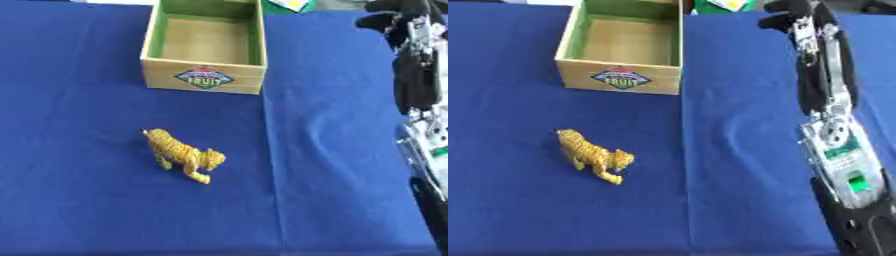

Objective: Pick up objects on the table and place them in the box.

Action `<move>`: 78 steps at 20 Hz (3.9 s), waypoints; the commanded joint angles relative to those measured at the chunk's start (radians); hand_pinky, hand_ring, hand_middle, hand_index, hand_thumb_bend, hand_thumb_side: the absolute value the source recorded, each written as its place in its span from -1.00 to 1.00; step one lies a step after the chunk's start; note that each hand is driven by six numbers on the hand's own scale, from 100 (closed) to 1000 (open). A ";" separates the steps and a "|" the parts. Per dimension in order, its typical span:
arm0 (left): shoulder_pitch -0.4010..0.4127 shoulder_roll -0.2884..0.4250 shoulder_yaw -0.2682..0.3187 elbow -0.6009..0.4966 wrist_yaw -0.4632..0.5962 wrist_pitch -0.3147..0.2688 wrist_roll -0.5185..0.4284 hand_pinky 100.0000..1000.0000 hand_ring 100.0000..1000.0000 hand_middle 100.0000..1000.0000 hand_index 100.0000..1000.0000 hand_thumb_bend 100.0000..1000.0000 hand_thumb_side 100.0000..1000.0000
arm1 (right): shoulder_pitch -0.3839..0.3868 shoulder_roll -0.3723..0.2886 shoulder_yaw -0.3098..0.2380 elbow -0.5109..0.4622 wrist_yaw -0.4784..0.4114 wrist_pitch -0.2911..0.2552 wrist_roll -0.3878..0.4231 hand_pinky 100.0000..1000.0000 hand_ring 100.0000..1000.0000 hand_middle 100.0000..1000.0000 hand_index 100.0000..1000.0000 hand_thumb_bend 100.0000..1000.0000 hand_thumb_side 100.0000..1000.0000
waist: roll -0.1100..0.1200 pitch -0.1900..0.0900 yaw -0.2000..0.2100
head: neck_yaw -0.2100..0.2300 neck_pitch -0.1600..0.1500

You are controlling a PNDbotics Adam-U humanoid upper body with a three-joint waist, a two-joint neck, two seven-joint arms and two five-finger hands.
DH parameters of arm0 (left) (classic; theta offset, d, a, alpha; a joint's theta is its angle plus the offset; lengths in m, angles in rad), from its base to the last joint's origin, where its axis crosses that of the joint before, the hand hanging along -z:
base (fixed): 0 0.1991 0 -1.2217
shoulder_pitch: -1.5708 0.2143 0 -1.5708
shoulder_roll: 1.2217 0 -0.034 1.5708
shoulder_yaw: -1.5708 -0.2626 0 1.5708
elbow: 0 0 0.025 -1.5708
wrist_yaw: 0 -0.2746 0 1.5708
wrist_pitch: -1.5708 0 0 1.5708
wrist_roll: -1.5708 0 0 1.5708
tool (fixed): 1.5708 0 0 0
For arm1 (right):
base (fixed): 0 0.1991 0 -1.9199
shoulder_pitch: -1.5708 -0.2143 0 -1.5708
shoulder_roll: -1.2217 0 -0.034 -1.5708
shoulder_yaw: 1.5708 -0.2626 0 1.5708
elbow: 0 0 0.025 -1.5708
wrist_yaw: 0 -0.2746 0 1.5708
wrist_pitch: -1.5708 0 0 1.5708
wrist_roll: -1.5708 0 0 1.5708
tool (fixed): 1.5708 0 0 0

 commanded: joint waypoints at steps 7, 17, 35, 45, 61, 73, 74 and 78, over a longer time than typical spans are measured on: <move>-0.065 0.226 -0.056 -0.019 -0.189 0.137 -0.080 -0.07 -0.02 -0.04 0.40 -1.00 0.36 | -0.007 -0.024 -0.002 -0.019 -0.003 0.001 0.005 0.55 0.22 0.25 0.66 -1.00 0.75 | 0.010 -0.017 0.007 | -0.014 0.005; -0.184 0.461 -0.263 -0.019 -0.515 0.103 -0.377 0.02 0.13 0.13 0.70 -1.00 0.28 | -0.019 -0.035 0.009 -0.019 -0.004 0.001 0.017 0.56 0.22 0.25 0.65 -1.00 0.76 | 0.012 -0.006 0.004 | -0.014 -0.035; -0.389 0.638 -0.583 -0.019 -0.434 0.137 -0.827 0.13 0.34 0.38 0.84 -1.00 0.52 | -0.030 -0.047 0.030 -0.019 -0.017 0.004 0.043 0.56 0.22 0.25 0.66 -1.00 0.75 | 0.030 0.001 -0.015 | 0.037 -0.049; -0.521 0.527 -0.652 -0.008 -0.404 0.251 -1.105 0.22 0.46 0.44 0.86 -0.19 0.67 | -0.028 -0.045 0.033 -0.019 -0.020 0.006 0.047 0.56 0.22 0.24 0.66 -1.00 0.75 | 0.031 -0.002 -0.020 | 0.044 -0.034; -0.645 0.315 -0.715 0.255 -0.339 0.279 -1.335 0.27 0.47 0.31 0.80 0.08 0.29 | -0.032 -0.040 0.037 -0.019 -0.022 0.007 0.052 0.56 0.22 0.24 0.66 -1.00 0.74 | 0.033 0.008 -0.050 | 0.075 -0.048; -0.650 0.229 -0.717 0.369 -0.313 0.306 -1.324 0.23 0.44 0.42 0.79 -0.13 0.03 | -0.036 -0.031 0.039 -0.019 -0.021 0.009 0.055 0.57 0.22 0.24 0.66 -1.00 0.74 | 0.030 0.023 -0.069 | 0.089 -0.067; -0.649 0.223 -0.718 0.373 -0.313 0.305 -1.325 0.22 0.44 0.41 0.77 -0.13 0.02 | -0.035 -0.030 0.038 -0.019 -0.021 0.009 0.054 0.57 0.22 0.24 0.66 -1.00 0.73 | 0.030 0.024 -0.070 | 0.089 -0.068; -0.645 0.206 -0.724 0.382 -0.320 0.297 -1.329 0.22 0.43 0.41 0.73 -0.17 -0.07 | -0.035 -0.028 0.039 -0.019 -0.023 0.010 0.054 0.57 0.22 0.25 0.66 -1.00 0.73 | 0.032 0.026 -0.073 | 0.089 -0.070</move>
